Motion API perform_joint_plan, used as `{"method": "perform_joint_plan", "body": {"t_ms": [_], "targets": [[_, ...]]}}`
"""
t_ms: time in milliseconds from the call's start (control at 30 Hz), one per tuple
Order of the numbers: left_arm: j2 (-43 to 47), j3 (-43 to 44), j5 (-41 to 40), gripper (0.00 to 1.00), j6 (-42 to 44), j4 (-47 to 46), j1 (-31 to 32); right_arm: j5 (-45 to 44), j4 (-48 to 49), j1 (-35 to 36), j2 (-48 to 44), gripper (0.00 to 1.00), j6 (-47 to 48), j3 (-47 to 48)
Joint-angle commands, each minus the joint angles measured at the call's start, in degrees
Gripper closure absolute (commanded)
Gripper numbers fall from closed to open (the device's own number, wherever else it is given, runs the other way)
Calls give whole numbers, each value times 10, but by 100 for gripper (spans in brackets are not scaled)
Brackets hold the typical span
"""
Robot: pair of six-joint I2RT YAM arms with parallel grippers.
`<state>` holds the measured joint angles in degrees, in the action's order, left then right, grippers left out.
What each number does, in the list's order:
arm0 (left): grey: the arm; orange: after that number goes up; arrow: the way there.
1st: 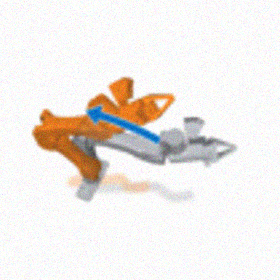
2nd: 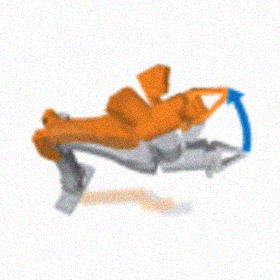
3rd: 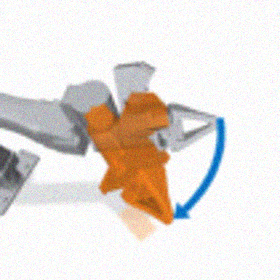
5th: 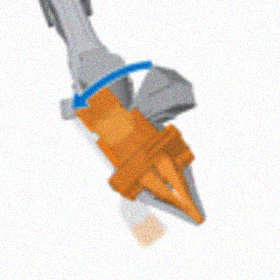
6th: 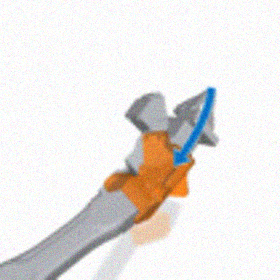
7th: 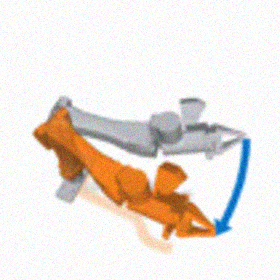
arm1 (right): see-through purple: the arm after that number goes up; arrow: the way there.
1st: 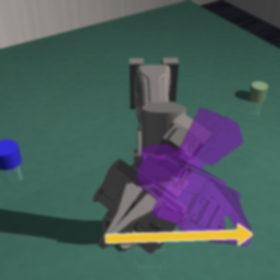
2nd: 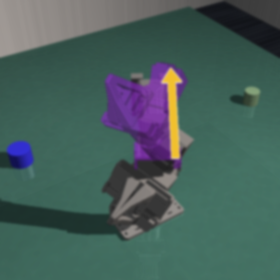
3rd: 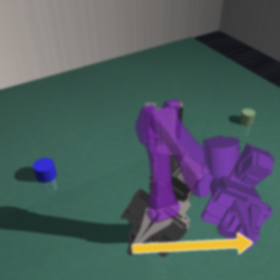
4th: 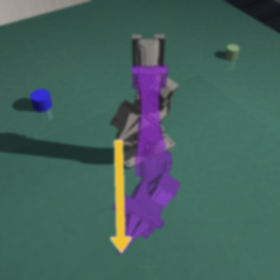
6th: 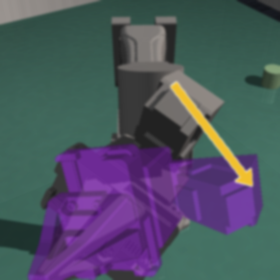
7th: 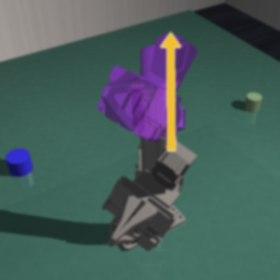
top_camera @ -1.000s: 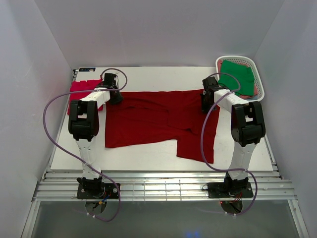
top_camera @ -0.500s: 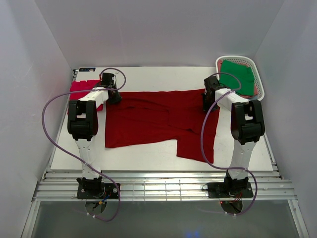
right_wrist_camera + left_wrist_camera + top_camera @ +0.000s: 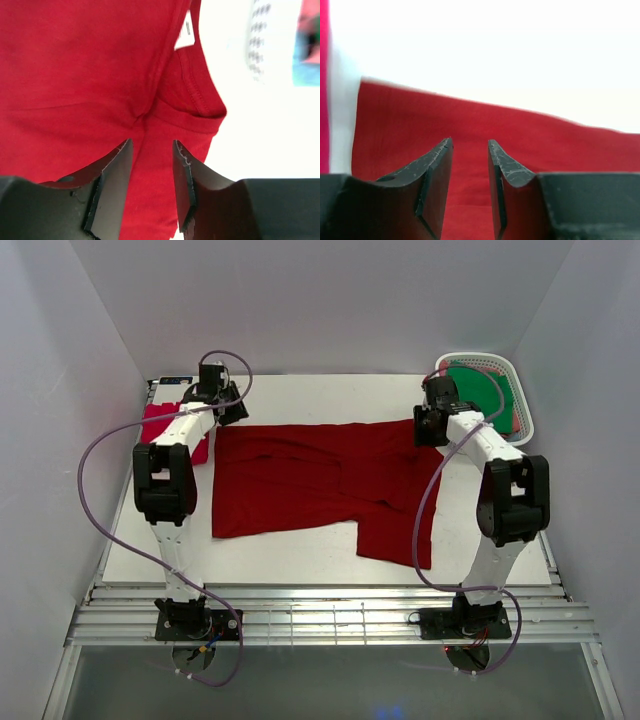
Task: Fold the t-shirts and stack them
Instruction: Fold the tshirt
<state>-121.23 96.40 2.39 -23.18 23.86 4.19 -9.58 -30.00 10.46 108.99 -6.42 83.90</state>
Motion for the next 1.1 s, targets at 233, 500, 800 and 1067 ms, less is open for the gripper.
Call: {"method": "perform_joint_plan", "body": {"t_ms": [233, 500, 800, 1067], "targets": [[133, -101, 34, 55, 5, 1, 8, 69, 8, 4, -115, 60, -13, -45], [144, -199, -1, 54, 34, -55, 93, 91, 37, 19, -158, 60, -41, -155], [93, -142, -87, 54, 58, -54, 139, 108, 45, 24, -199, 60, -42, -225], [80, -124, -150, 54, 67, -37, 140, 113, 51, 25, -200, 60, -43, -253]]}}
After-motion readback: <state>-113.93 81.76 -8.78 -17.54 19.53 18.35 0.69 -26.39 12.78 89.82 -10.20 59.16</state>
